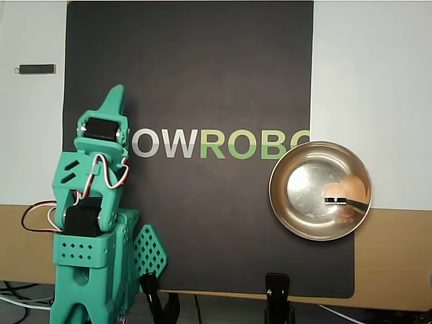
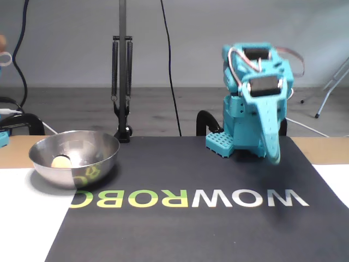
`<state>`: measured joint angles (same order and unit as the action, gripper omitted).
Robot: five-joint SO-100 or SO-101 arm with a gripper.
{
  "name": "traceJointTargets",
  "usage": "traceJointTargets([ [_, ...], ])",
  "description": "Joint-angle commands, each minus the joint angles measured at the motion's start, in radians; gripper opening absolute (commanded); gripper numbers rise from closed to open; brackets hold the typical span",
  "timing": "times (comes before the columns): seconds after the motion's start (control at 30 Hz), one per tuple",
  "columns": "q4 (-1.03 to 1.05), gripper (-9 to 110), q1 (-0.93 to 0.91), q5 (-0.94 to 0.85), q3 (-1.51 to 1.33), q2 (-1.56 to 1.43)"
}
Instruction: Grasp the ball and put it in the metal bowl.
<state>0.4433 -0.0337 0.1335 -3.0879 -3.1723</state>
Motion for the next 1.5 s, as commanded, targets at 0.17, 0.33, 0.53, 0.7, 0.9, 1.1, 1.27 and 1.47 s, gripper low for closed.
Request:
traceJointTargets([
  [0.17, 0.091, 0, -0.002, -0.005, -0.041, -0.149],
  [0.33, 0.195, 0, -0.003, -0.005, -0.04, -0.225],
  [0.53, 0.275, 0, -0.003, -0.006, -0.038, -0.242],
  [0.7, 0.319, 0, -0.002, -0.048, -0.038, -0.242],
  [0.9, 0.383, 0, -0.002, -0.107, -0.038, -0.242],
  [1.1, 0.383, 0, -0.002, -0.114, -0.038, -0.242],
  [1.27, 0.383, 0, -0.003, -0.11, -0.038, -0.242],
  [1.47, 0.383, 0, -0.003, -0.114, -0.038, -0.242],
])
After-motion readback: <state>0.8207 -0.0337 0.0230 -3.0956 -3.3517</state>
